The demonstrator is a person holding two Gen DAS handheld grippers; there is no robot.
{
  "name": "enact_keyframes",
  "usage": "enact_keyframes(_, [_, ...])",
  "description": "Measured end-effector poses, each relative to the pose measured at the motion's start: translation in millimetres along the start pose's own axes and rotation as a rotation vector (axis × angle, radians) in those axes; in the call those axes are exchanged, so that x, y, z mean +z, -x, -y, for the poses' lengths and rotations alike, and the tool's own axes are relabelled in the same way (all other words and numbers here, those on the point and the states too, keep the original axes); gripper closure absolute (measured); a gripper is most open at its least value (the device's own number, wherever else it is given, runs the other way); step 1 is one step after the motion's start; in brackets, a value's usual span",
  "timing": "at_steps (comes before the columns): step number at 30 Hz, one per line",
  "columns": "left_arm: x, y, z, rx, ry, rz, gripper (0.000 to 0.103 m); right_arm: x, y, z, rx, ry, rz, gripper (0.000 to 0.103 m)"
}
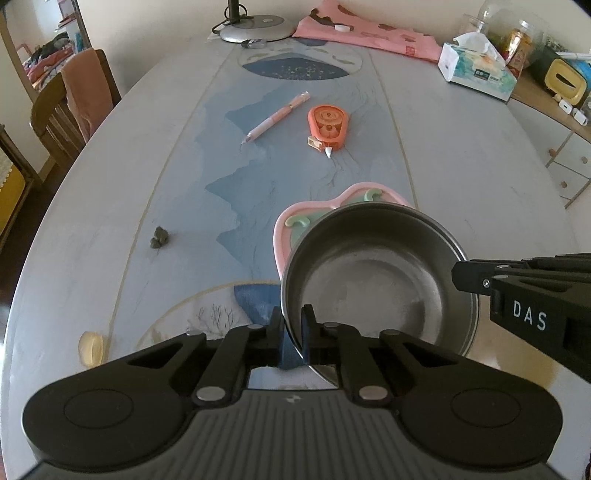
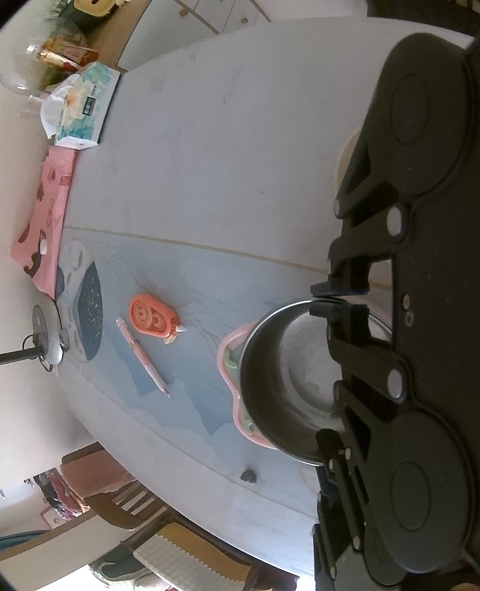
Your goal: Organize plates and bowls
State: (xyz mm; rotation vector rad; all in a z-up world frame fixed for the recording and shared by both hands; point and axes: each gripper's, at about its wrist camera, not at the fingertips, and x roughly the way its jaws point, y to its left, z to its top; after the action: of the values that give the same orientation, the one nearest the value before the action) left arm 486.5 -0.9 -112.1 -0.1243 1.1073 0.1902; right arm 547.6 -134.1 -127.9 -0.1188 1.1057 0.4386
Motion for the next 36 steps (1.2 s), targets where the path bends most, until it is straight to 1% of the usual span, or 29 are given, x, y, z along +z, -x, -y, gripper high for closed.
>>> enact_keyframes(5, [-9,24,1,-0.012,-0.011,0.011,0.095,-10,24,-3,-0.003,-0.008,0.013,0.098])
enact_keyframes(10, [-23,53,5,-0.028,-0.043,0.024,0.095,-25,54,-4,-0.003,-0.035,0.02,0.098])
enact_keyframes(16, [-47,95,13,-0.047,-0.088,0.044,0.095,-53,98,-9,-0.018,-0.065,0.049,0.098])
enact_keyframes(19, [-61,114,18,-0.057,-0.116,0.05,0.095,-70,121,-12,-0.033,-0.086,0.06,0.098])
enact_keyframes(28, [-118,169,36,-0.094,-0.215,0.062,0.095,-134,183,-17,-0.076,-0.156,0.078,0.098])
enact_keyframes(36, [-169,205,53,-0.139,-0.285,0.066,0.095,-192,227,-20,-0.118,-0.217,0.096,0.098])
